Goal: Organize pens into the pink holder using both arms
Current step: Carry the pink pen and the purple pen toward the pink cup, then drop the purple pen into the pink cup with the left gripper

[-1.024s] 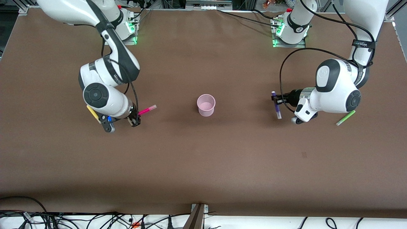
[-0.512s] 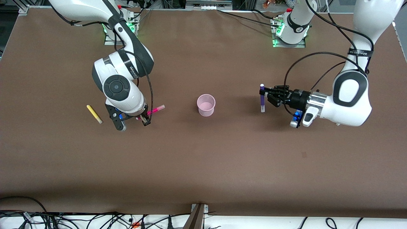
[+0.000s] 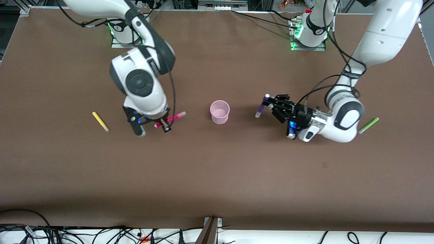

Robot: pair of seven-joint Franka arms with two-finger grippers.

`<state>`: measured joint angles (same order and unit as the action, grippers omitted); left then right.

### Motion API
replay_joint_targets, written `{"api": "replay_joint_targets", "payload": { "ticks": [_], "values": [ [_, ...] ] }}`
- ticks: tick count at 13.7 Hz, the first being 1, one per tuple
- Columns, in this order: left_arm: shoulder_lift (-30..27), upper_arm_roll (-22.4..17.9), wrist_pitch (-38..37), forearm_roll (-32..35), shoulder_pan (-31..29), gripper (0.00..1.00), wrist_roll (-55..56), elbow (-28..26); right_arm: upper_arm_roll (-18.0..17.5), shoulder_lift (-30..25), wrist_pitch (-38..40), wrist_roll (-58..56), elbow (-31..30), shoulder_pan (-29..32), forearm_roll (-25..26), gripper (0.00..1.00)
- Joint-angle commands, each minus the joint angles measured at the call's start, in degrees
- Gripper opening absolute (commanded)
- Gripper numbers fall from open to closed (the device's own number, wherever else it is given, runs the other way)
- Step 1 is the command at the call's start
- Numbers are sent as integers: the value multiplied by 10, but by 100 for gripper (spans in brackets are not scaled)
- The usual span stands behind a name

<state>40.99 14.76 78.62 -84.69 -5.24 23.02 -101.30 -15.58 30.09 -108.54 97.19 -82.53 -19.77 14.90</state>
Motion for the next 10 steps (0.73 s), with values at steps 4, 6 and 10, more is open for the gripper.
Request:
{"api": "replay_joint_targets", "payload": {
  "ticks": [4,6,10],
  "values": [
    [25,10,46,-72,77,0,-29,-11,5,55,7,90,68,-68,79,0],
    [56,17,46,-84,94,0,-94,-18,6,63,4,100,69,-76,89,0],
    [104,17,52,-84,110,0,-173,-14,10,64,6,106,72,-83,98,0]
  ]
}}
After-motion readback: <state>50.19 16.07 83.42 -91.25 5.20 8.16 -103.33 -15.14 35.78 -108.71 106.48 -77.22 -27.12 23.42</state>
